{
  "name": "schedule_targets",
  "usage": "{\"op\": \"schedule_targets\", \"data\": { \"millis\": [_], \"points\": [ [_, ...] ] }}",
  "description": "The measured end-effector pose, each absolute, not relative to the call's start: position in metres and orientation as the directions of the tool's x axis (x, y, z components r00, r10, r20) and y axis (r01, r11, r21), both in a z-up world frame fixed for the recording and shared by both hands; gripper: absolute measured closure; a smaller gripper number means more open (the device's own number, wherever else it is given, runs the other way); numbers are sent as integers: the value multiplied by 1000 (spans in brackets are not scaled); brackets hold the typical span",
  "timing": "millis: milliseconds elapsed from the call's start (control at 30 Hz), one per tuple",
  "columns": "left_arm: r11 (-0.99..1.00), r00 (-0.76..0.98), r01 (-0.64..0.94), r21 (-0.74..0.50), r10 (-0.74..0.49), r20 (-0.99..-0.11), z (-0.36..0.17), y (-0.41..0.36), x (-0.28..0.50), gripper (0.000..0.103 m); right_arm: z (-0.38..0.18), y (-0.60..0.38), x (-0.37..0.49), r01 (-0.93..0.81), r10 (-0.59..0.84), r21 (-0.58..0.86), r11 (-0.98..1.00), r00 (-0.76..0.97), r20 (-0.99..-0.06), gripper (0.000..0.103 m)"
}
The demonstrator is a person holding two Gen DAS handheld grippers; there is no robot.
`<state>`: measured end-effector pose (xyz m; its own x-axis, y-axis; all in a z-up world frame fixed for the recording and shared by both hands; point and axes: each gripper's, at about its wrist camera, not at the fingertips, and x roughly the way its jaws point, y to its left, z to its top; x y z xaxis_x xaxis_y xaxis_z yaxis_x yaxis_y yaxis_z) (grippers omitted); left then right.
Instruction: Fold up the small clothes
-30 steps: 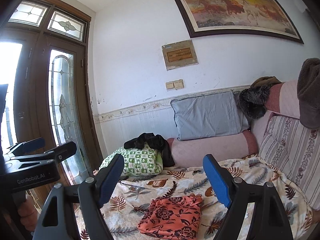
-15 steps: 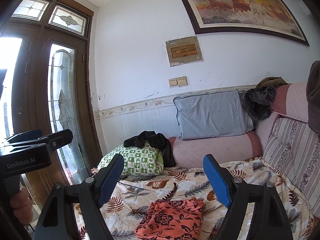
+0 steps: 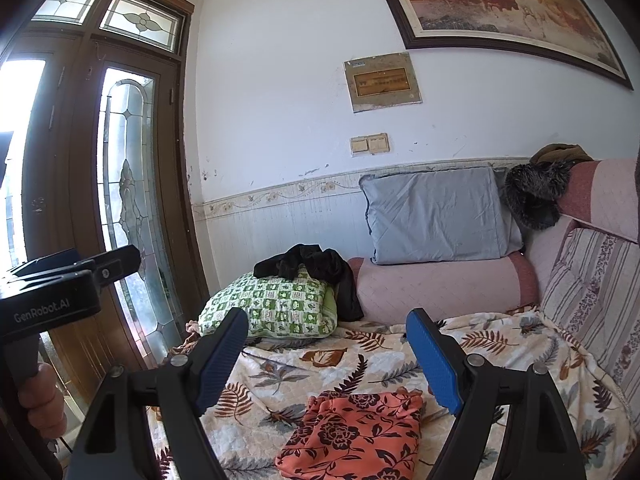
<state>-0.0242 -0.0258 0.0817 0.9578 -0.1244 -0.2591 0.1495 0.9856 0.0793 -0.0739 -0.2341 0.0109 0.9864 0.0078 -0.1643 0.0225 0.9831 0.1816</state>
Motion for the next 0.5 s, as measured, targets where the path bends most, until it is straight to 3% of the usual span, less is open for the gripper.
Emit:
{"op": "schedule_targets", "data": {
  "millis": [500],
  "points": [
    [989,945,140,42,-120,-306,63,-12,11,0,-25,-219,-32,23,13,128,992,961,-276,19]
  ]
}}
